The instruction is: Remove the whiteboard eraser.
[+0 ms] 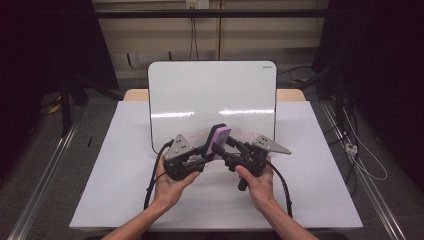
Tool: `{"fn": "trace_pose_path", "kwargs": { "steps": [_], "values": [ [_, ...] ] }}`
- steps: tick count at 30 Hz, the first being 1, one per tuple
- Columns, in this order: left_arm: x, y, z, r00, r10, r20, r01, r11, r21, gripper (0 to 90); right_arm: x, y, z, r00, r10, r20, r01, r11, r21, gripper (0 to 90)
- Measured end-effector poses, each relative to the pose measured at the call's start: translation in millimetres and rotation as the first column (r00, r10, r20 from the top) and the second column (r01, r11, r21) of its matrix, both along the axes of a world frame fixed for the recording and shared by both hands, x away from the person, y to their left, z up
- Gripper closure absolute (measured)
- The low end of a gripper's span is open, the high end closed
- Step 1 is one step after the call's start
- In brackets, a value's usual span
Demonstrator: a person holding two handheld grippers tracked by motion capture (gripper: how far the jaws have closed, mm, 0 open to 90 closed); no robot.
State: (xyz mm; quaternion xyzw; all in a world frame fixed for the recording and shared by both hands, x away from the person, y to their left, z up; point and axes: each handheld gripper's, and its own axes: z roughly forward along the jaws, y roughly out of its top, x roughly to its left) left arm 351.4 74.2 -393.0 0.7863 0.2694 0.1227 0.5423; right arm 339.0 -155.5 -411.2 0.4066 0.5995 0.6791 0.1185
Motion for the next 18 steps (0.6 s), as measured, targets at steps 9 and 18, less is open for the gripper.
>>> {"fn": "trace_pose_path", "kwargs": {
  "steps": [9, 18],
  "values": [
    [2.2, 0.0, -6.2, 0.9996, 0.018, -0.024, -0.018, 0.9998, 0.003, 45.3, -0.4, -1.5, 0.5, 1.0, -0.009, 0.002, 0.009, 0.9994, -0.033, 41.0],
    [6.5, 8.5, -10.7, 0.9977, 0.065, -0.021, -0.064, 0.997, 0.045, 13.0, 1.4, -13.0, 0.1, 0.9989, -0.046, -0.013, 0.045, 0.997, -0.063, 41.1]
  ]
}}
